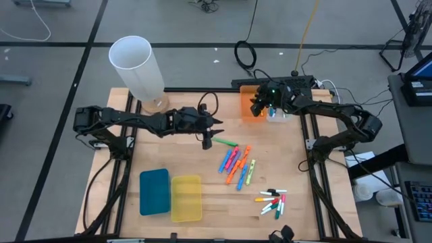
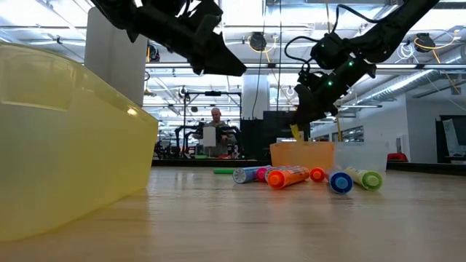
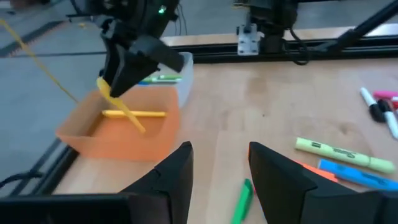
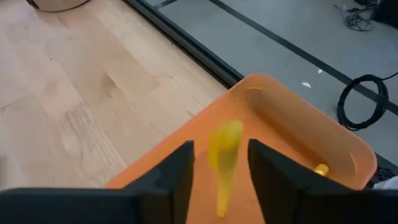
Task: Pick & Place Markers
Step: Put the yellow pen into the orange bin, then put the green pen into the orange bin
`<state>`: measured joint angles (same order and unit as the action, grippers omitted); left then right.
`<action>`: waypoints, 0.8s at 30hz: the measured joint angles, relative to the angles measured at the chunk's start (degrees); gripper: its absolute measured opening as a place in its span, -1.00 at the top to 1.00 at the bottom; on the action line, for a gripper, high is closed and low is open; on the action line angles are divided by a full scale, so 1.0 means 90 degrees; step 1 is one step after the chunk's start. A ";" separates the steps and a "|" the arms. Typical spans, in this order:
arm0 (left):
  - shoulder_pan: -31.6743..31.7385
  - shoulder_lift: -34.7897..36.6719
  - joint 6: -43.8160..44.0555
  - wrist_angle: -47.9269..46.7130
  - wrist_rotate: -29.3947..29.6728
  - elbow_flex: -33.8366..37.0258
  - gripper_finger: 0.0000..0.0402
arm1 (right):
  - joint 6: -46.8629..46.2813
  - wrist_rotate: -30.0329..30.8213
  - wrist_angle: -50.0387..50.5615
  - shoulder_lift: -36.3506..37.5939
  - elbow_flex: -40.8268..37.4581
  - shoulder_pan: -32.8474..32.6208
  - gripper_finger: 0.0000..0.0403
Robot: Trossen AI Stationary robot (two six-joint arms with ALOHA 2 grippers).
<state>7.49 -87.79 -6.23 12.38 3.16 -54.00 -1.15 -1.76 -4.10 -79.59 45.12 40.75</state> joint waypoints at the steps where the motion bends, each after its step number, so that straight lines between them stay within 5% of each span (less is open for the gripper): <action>1: 0.0000 0.0000 0.0091 -0.0015 -0.0003 0.0000 0.22 | 0.0005 -0.0094 -0.0029 0.0000 0.0000 0.0002 0.23; 6: 0.0017 0.0000 0.0750 -0.0111 -0.0015 0.0000 0.16 | -0.0065 -0.1460 -0.0293 0.0049 0.0000 -0.0009 0.02; 12: 0.0105 -0.0018 0.1235 -0.0799 -0.0445 0.0000 0.05 | 0.0045 -0.1666 -0.0605 0.0249 -0.0002 -0.0300 -0.08; 24: -0.0061 -0.1137 0.0150 -0.1102 -0.0721 -0.0211 -0.08 | 0.0756 -0.2883 -0.1968 0.0868 0.0000 -0.1525 -0.07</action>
<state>6.94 -98.02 -4.88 2.46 -3.32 -55.89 5.65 -27.70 -21.81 -71.78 45.12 27.03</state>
